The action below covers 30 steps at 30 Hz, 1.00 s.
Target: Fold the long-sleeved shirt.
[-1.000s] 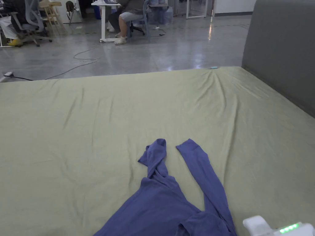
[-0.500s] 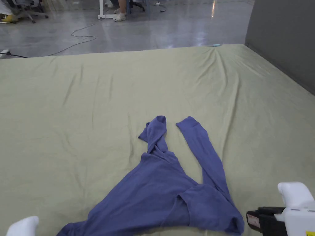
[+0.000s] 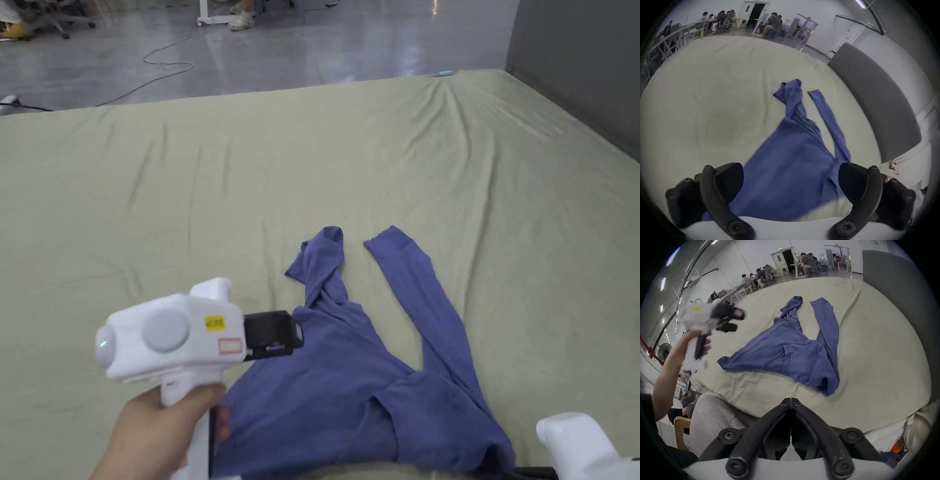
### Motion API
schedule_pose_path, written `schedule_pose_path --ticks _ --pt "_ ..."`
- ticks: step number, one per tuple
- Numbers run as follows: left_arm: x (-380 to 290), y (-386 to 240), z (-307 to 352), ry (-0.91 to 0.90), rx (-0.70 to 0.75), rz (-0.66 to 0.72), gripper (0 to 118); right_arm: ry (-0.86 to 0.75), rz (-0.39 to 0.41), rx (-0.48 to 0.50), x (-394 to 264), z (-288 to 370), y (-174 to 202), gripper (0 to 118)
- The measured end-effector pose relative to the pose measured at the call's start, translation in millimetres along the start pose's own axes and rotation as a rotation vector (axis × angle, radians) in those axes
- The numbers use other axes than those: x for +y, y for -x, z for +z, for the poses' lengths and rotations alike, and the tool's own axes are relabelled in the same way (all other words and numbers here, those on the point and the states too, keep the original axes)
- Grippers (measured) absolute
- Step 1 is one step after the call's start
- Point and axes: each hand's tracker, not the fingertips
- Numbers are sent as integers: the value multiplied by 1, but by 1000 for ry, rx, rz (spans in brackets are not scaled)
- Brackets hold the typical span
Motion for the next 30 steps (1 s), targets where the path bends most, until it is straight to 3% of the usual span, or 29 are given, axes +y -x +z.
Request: schedule_pose_path --ticks 3,5,7,9,12,13,14,16,17,18,19,20,21,22,24,26,27,28,29,30 --pt "23 13 -64 87 63 -25 117 9 -22 -7 -3 2 -7 0" --pt "22 19 -94 169 124 -40 108 12 -36 -24 -4 3 -14 0" --pt "12 22 -108 238 178 -77 81 18 -52 -50 -4 4 -23 0" --pt "3 10 -98 173 255 -237 65 18 -64 -67 -2 4 -30 0" --pt "-4 -5 -87 149 265 -255 1 28 -92 -85 8 -5 -40 0" --pt "-10 -4 -81 224 174 -201 1 28 -101 -89 15 -10 -42 0" --pt "-15 -8 -79 217 241 -213 1 26 -106 -94 23 -14 -43 0" --pt "-15 -11 -72 206 228 -236 0 7 -118 -119 42 -23 -47 1" --pt "-7 -6 -66 155 202 -214 0 -9 -129 -115 52 -29 -50 28" --pt "-5 -4 -59 148 150 -147 0 -17 -153 -101 61 -36 -54 28" --pt "-3 -4 -50 129 128 -112 0 -15 -192 -81 69 -43 -58 42" --pt "-1 -6 -40 100 127 -117 0 5 -231 -78 74 -54 -62 71" --pt "1 -9 -28 65 134 -152 0 38 -216 -95 78 -69 -63 114" --pt "2 -11 -17 37 119 -148 0 -17 -187 -42 78 -75 -60 115" --pt "3 -12 3 10 49 -111 0 118 -177 -118 71 -91 -59 115" --pt "0 -11 19 -4 0 -55 0 192 -126 -97 59 -104 -54 108" --pt "-1 -10 25 -12 -22 -39 0 192 -91 -90 53 -106 -51 88" --pt "-2 -8 33 -19 -51 -14 0 169 -46 -119 56 -112 -43 30" --pt "-4 -5 40 -25 -89 23 0 162 -31 -137 52 -110 -40 7" --pt "-6 -1 49 -30 -140 77 0 141 -46 -115 52 -99 -39 7"
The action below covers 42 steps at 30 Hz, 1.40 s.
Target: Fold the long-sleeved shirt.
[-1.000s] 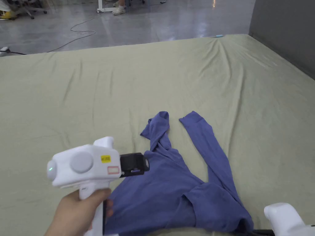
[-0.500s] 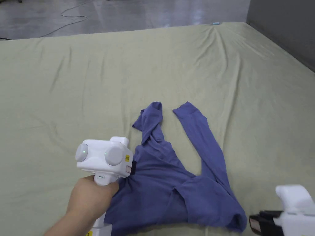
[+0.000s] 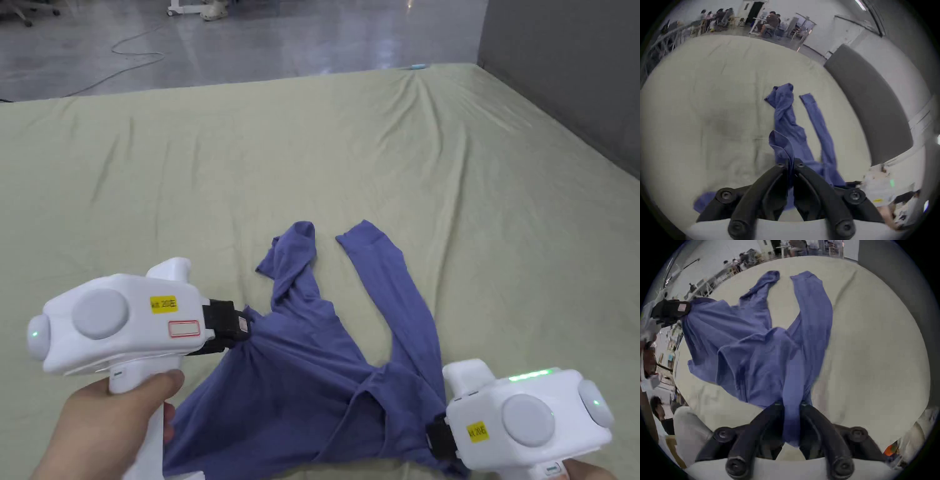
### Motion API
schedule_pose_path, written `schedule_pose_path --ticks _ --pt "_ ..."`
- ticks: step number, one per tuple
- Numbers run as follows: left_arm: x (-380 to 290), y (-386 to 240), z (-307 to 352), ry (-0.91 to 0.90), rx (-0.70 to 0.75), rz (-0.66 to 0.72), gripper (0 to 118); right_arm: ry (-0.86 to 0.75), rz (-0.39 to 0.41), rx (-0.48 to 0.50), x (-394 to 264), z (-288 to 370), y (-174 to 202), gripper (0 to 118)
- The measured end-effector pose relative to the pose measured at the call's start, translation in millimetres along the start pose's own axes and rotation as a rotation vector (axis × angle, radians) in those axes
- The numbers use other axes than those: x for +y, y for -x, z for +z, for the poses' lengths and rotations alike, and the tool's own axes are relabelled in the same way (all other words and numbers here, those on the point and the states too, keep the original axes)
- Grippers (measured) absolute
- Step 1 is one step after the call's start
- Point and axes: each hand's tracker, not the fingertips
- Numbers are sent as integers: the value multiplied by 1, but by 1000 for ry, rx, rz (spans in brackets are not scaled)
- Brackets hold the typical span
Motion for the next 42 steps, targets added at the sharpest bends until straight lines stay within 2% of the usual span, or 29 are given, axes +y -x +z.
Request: schedule_pose_path --ticks 5,9,12,15,23,28,31,36,39,42 --pt "4 9 51 -76 -139 124 0 -256 10 22 17 88 -2 6" --pt "34 -3 103 -192 -192 121 0 -429 102 -4 68 168 9 6" --pt "75 -18 146 -291 -193 77 0 -530 198 -40 121 223 24 6" --pt "126 -40 190 -393 -200 69 0 -600 232 -50 186 276 42 6" --pt "271 -107 279 -615 -56 -34 0 -679 358 -241 354 369 99 6" --pt "331 -132 282 -689 146 -104 0 -690 388 -252 428 384 116 6" --pt "358 -129 276 -683 142 -76 0 -695 400 -298 456 382 122 6" --pt "383 -118 266 -703 154 -38 0 -724 355 -286 482 376 123 6" --pt "381 -101 243 -698 153 -48 0 -688 352 -304 488 345 121 6" --pt "371 -70 198 -607 197 -56 0 -580 355 -302 485 282 111 6"
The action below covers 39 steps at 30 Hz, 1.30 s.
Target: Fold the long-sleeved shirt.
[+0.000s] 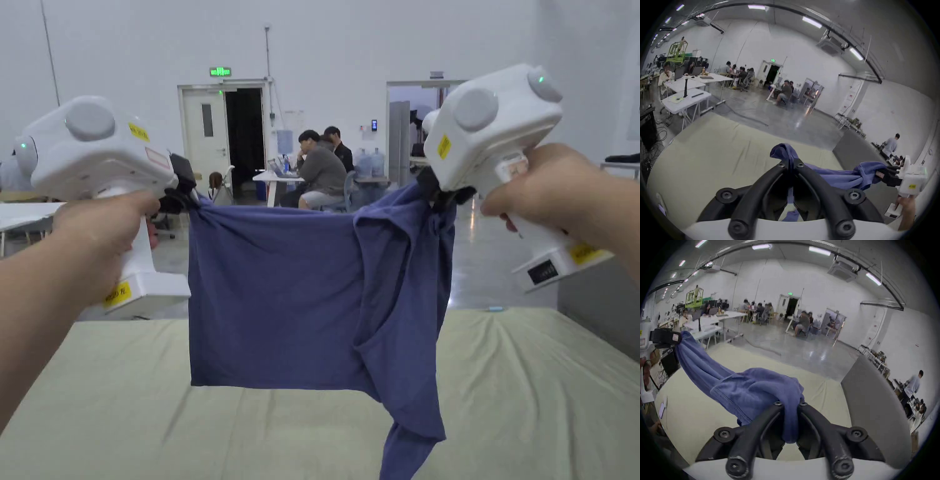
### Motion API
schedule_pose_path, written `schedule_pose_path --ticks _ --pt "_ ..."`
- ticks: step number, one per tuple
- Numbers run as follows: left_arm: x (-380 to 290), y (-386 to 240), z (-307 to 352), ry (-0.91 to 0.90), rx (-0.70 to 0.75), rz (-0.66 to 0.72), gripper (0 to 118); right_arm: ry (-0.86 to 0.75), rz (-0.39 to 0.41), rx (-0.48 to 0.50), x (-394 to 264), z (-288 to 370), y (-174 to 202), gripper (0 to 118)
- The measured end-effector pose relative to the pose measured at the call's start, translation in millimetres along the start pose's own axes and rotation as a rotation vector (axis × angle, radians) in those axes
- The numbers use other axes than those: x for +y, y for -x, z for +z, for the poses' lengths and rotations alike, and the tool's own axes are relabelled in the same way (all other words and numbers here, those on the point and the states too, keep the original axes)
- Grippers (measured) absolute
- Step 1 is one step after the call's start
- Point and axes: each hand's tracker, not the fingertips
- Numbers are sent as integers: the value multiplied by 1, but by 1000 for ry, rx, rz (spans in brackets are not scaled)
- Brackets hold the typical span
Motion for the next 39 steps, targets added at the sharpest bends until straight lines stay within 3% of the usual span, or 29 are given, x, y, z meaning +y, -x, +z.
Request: schedule_pose_path --ticks 3,6,11,13,16,20,24,28,31,39 --pt "-61 35 -44 90 3 28 0 109 39 18 -61 -57 25 6" --pt "-147 76 -90 251 42 73 0 212 30 45 -137 -108 60 6" --pt "-284 143 -114 496 95 256 0 374 90 128 -270 -155 107 6" --pt "-315 162 -105 556 95 267 0 403 191 146 -312 -145 122 6" --pt "-344 169 -62 578 32 246 0 378 195 193 -359 -100 128 6" --pt "-370 157 21 588 -5 171 0 337 302 232 -408 -25 137 6" --pt "-402 161 84 609 -30 193 0 355 260 275 -451 36 150 6" --pt "-446 160 132 688 8 136 0 397 268 304 -498 75 170 6" --pt "-475 166 155 721 -9 203 0 435 268 328 -520 94 183 6" --pt "-527 178 151 819 107 128 0 615 236 349 -551 64 199 6"
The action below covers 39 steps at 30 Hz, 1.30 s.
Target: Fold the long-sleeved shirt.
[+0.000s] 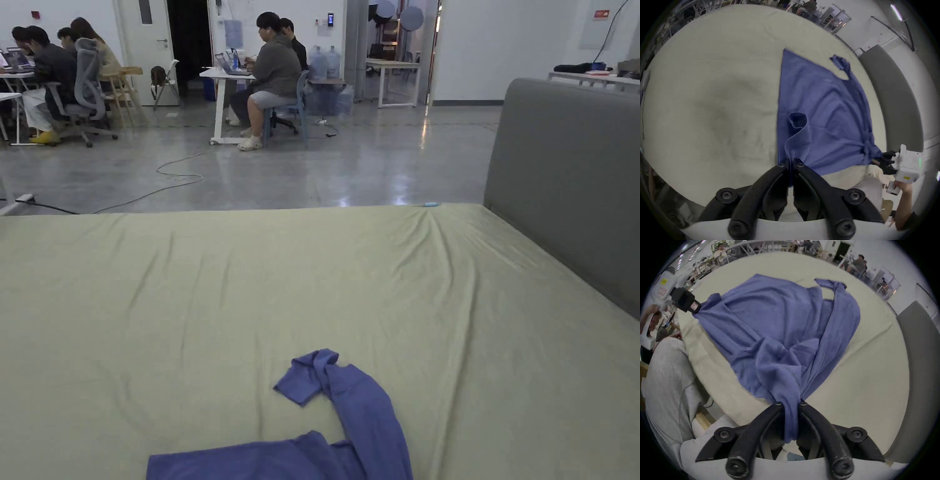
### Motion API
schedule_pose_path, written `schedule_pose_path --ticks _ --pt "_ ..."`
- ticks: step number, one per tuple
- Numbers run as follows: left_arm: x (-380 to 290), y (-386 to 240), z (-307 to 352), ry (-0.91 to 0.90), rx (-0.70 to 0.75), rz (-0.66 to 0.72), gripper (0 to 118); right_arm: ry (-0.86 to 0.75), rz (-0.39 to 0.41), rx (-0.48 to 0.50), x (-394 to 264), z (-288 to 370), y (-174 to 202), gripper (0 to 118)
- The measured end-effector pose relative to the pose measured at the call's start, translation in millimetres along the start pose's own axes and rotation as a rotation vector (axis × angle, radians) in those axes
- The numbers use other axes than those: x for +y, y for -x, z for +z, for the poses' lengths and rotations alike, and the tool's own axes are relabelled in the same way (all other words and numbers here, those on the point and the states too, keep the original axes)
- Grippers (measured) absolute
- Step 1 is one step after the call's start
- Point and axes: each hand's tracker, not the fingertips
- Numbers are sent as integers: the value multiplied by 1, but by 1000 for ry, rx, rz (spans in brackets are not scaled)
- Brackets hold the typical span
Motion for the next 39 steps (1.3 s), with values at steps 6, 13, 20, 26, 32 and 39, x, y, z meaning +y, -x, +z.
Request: schedule_pose_path --ticks 6,13,20,26,32,39 --pt "5 2 -9 15 -38 27 1 27 -52 23 10 1 -14 34" --pt "-20 -22 98 -355 -264 -4 118 -273 -175 -16 -30 129 -22 93" --pt "-75 -70 95 -200 -48 -124 0 -374 -560 226 -73 129 -7 0" --pt "-27 -85 77 -204 -85 -126 6 -315 -556 251 -70 96 7 0" --pt "116 -104 17 -336 178 -322 118 -340 -571 235 -54 101 -7 0" --pt "209 -65 -106 -74 340 -335 91 -220 -646 129 -49 80 -38 0"
